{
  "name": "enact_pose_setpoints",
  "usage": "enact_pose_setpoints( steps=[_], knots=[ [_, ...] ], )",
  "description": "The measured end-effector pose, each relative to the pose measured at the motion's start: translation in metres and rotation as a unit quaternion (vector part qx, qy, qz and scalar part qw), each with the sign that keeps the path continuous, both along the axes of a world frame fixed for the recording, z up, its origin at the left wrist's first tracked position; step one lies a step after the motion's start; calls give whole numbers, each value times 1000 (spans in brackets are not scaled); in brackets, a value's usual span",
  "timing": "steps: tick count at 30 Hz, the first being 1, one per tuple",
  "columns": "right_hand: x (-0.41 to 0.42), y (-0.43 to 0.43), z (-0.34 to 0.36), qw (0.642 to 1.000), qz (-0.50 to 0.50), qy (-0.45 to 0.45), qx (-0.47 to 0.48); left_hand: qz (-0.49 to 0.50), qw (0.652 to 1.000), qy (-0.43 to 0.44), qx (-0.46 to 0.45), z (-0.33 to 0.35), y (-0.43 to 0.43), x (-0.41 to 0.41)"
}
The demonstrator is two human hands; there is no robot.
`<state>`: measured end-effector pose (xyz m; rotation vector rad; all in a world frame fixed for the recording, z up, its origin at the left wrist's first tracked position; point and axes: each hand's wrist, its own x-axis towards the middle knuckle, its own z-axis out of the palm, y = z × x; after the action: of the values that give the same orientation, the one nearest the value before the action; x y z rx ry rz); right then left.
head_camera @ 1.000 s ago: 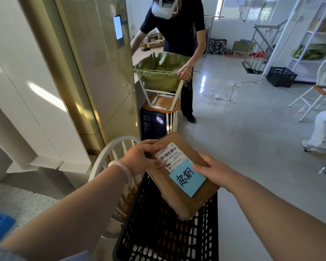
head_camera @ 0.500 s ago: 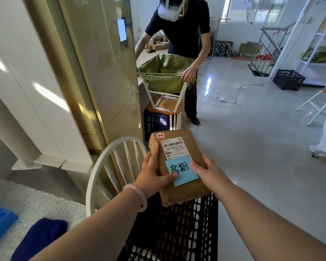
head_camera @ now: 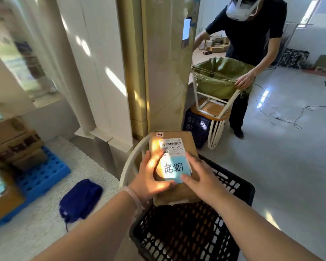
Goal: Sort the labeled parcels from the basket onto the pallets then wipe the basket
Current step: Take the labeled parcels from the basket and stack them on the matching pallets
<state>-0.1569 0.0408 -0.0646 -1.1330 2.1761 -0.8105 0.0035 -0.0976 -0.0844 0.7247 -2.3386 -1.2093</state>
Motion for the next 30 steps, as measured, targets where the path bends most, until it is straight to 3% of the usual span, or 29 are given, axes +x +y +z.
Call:
enact_pose_setpoints(
  steps=[4,6,10,14,30],
  knots=[
    [37,-27,4,997,82,6,-7,54,995,-51,70,9,-7,56],
    [60,-42,6,994,106,14,-5,76,993,-58,64,9,-9,85],
    [112,-65,10,987,151,-9,-53,143,988,-20,47,12,-12,145],
    [179,-81,24,979,202,11,-32,191,981,-2,44,17,-15,216],
    [538,-124,17,911,408,-22,-61,394,916,-50,48,34,24,588]
  ],
)
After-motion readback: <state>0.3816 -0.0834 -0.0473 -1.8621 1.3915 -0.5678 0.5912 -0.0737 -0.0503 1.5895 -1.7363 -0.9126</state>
